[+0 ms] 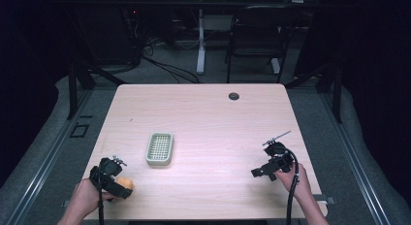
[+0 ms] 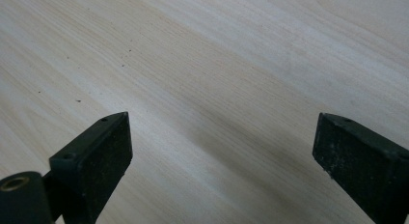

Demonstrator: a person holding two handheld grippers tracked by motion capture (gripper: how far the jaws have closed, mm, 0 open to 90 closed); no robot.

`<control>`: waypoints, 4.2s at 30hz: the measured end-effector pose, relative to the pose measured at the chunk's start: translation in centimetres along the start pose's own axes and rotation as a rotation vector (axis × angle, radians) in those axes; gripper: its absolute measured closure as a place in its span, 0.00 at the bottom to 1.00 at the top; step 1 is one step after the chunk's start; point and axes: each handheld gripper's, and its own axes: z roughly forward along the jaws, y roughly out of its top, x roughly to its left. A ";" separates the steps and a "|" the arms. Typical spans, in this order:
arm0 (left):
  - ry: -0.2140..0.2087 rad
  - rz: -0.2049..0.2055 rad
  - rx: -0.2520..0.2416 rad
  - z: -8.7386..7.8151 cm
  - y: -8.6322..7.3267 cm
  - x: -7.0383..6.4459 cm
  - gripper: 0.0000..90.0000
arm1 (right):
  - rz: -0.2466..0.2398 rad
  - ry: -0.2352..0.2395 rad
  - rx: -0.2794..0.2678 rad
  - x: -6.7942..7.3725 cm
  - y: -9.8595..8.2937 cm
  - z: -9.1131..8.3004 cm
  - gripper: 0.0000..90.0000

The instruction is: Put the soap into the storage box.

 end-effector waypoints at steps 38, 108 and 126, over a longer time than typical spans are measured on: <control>-0.012 0.040 0.036 1.0 -0.1 -0.5 0.30 | 0.011 0.007 -0.004 0.2 0.0 0.2 0.07; -0.008 -0.032 -0.049 -0.6 4.6 4.2 0.30 | -0.016 -0.002 0.026 -0.1 0.1 0.1 0.07; -0.021 -0.035 -0.069 -0.8 6.3 4.9 0.30 | -0.002 0.001 0.014 -0.1 0.0 0.2 0.07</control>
